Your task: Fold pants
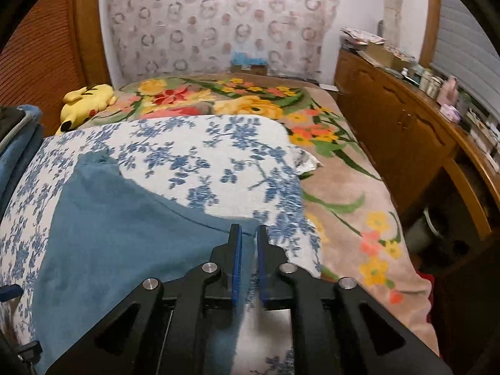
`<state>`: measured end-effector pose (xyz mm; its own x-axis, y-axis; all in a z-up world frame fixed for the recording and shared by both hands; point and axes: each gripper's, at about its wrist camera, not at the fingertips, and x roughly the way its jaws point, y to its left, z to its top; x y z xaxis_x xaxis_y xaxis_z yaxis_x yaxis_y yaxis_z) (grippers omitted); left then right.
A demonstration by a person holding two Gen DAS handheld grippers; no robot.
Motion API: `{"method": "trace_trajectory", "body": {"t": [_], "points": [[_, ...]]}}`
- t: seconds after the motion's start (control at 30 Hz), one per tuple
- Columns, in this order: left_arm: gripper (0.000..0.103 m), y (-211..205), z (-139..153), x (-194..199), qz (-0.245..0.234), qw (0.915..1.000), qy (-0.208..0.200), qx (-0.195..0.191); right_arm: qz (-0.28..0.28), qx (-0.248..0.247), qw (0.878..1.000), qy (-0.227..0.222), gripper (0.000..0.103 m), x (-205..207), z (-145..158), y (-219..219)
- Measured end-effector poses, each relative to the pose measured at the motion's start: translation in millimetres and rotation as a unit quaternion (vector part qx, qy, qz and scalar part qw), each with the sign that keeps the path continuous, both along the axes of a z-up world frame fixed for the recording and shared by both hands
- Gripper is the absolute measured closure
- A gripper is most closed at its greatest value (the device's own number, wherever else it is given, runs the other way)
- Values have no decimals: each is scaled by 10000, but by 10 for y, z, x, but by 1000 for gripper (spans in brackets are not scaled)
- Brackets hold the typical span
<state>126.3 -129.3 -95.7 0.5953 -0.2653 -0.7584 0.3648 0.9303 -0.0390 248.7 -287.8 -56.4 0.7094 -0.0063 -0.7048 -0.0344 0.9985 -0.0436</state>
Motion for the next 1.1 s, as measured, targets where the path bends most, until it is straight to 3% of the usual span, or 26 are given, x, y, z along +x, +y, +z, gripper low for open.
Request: {"method": "trace_trajectory", "body": {"t": [0.07, 0.13, 0.2, 0.4, 0.7, 0.9, 1.1], "points": [[25, -1, 0, 0, 0, 10000, -1, 3, -6, -9, 10000, -27, 87, -63, 36, -25], [25, 1, 0, 0, 0, 10000, -2, 6, 42, -20, 9999, -95, 68, -183, 76, -32], [25, 1, -1, -1, 0, 10000, -1, 4, 97, -41, 9998, -158, 62, -347, 103, -24], [25, 4, -1, -2, -2, 10000, -1, -2, 441, 96, 9986, -277, 61, -990, 51, -1], [25, 81, 58, -68, 98, 9998, -103, -141, 477, 547, 9967, -369, 61, -1936, -188, -128], [25, 131, 155, -262, 34, 9997, -200, -161, 428, 866, 9941, -492, 61, -2140, -156, -147], [25, 72, 186, -460, -232, 9993, -208, -203, 491, 823, 9945, -416, 61, -2168, -231, -15]]}}
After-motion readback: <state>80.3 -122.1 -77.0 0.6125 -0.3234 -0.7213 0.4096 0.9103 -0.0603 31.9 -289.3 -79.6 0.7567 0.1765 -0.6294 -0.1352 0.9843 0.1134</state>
